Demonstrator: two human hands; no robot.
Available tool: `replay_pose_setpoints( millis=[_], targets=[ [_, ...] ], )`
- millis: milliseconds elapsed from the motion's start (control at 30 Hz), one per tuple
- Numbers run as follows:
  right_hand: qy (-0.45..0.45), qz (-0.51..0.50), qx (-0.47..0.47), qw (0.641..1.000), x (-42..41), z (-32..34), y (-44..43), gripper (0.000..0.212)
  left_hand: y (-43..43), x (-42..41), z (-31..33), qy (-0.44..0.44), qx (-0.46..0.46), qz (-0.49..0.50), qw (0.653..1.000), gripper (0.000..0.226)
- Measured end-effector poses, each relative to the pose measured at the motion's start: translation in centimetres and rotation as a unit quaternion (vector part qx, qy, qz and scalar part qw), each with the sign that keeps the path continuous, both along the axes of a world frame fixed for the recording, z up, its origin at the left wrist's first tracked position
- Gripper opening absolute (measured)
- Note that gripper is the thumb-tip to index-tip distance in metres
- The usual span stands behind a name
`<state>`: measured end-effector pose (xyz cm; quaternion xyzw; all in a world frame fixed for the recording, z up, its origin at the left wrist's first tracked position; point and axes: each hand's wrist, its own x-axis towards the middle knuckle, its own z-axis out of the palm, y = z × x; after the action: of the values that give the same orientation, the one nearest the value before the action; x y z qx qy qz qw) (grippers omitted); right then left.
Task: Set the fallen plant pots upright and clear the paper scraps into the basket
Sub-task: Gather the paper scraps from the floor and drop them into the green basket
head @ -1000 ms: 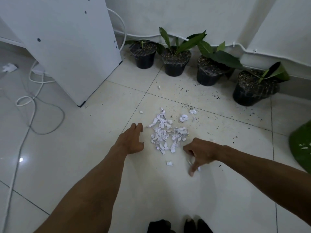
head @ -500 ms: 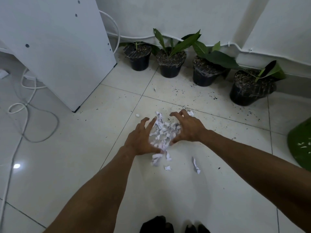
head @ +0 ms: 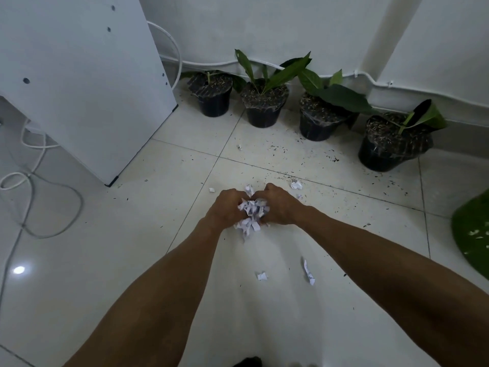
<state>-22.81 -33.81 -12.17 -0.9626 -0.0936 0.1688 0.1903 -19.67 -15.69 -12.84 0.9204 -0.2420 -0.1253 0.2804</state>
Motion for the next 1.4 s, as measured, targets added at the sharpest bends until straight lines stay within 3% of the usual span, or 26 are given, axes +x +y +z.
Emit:
replay_pose_setpoints(
  millis=[133,200,400,567,700,867,1133,1267,1400],
  targets=[
    [-0.07,-0.026,0.053,0.996,-0.5,0.2,-0.4,0.017,-1.0,0.1,1.4,0.002,-0.018,-0.001,1.0,0.01],
    [-0.083,-0.042,0.047,0.995,-0.5,1.0,-0.9,0.008,-1.9,0.5,2.5,0.004,-0.031,-0.001,1.0,0.011],
    [-0.121,-0.151,0.064,0.979,0.0,5.8,-4.2,0.018,-6.8,2.6,8.2,-0.024,-0.038,-0.043,0.998,0.01],
    [-0.205,-0.22,0.041,0.953,-1.2,13.0,-10.5,0.007,-14.0,3.6,15.2,-0.083,-0.061,-0.108,0.989,0.014],
    [-0.286,-0.281,0.008,0.916,-4.2,18.9,-16.9,0.011,-21.6,2.6,21.1,-0.145,-0.088,-0.179,0.969,0.012],
    [-0.365,-0.392,-0.034,0.844,-11.2,24.9,-25.7,0.012,-33.0,-1.9,27.4,-0.196,-0.147,-0.258,0.934,0.014],
    [-0.355,-0.556,-0.059,0.749,-23.9,26.4,-35.2,0.016,-45.9,-13.7,28.4,-0.195,-0.204,-0.386,0.878,0.025],
    [-0.238,-0.591,-0.093,0.765,-26.8,24.2,-36.4,0.033,-48.1,-15.8,25.4,-0.169,-0.137,-0.436,0.873,0.045],
    [-0.213,-0.613,-0.101,0.754,-27.6,23.3,-36.2,0.054,-48.4,-15.0,23.7,-0.138,-0.121,-0.436,0.881,0.057]
  ],
)
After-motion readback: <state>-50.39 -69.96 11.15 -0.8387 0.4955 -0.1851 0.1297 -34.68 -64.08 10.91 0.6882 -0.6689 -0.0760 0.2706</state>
